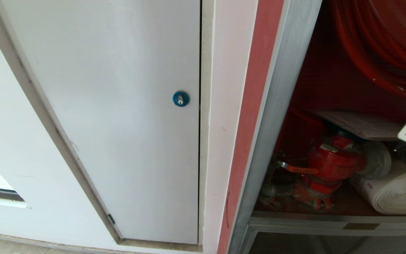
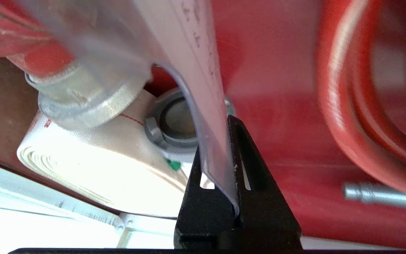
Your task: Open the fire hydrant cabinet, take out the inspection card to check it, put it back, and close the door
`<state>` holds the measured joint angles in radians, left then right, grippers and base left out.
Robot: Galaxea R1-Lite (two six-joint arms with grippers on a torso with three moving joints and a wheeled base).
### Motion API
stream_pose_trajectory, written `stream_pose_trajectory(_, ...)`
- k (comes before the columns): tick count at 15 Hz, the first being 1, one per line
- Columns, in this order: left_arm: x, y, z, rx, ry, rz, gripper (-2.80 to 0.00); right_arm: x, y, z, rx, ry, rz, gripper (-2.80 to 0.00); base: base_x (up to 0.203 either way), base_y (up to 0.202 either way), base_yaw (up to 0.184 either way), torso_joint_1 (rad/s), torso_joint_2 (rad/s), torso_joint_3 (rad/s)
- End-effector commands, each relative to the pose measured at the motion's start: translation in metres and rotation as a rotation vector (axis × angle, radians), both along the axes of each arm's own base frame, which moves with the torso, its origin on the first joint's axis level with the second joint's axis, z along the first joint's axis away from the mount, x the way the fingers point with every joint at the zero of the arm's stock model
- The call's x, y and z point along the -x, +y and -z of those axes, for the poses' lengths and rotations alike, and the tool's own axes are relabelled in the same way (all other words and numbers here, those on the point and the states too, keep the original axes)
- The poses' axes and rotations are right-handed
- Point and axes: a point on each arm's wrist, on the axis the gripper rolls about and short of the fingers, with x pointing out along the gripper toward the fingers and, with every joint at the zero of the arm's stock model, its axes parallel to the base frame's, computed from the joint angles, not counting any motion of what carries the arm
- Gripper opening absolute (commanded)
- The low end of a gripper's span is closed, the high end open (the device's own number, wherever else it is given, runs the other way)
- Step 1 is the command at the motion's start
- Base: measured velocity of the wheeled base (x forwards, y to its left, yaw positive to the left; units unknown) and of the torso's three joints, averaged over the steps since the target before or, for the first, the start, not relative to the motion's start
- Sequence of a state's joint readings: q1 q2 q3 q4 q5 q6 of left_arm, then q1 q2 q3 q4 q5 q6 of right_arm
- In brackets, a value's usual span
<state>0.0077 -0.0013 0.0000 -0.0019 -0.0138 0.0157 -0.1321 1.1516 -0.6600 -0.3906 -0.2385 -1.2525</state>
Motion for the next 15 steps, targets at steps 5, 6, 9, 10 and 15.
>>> stream_pose_trajectory(5, 0.0, 0.0, 0.0, -0.001, 0.003, 0.0, -2.8, 0.038, 0.006, -0.006, -0.073, -0.097, -0.021, -2.8, 0.0, 0.0, 0.0, 0.0, 0.0, 0.0)
stream_pose_trajectory(6, 0.0, 0.0, 0.0, 0.0, 0.003, 0.0, -2.8, 0.046, 0.007, -0.006, -0.079, -0.096, -0.026, -2.8, 0.0, 0.0, 0.0, 0.0, 0.0, 0.0)
stream_pose_trajectory(9, 0.0, 0.0, 0.0, 0.0, 0.003, 0.0, -2.8, 0.076, 0.012, -0.004, -0.121, -0.091, -0.058, -2.8, 0.0, 0.0, 0.0, 0.0, 0.0, 0.0)
stream_pose_trajectory(10, 0.0, 0.0, 0.0, 0.0, 0.002, 0.0, -2.8, 0.084, 0.013, -0.004, -0.163, -0.101, -0.073, -2.8, 0.0, 0.0, 0.0, 0.0, 0.0, 0.0)
stream_pose_trajectory(15, 0.0, 0.0, 0.0, 0.0, 0.003, 0.0, -2.8, 0.114, 0.019, 0.001, -0.297, -0.138, -0.142, -2.8, 0.0, 0.0, 0.0, 0.0, 0.0, 0.0)
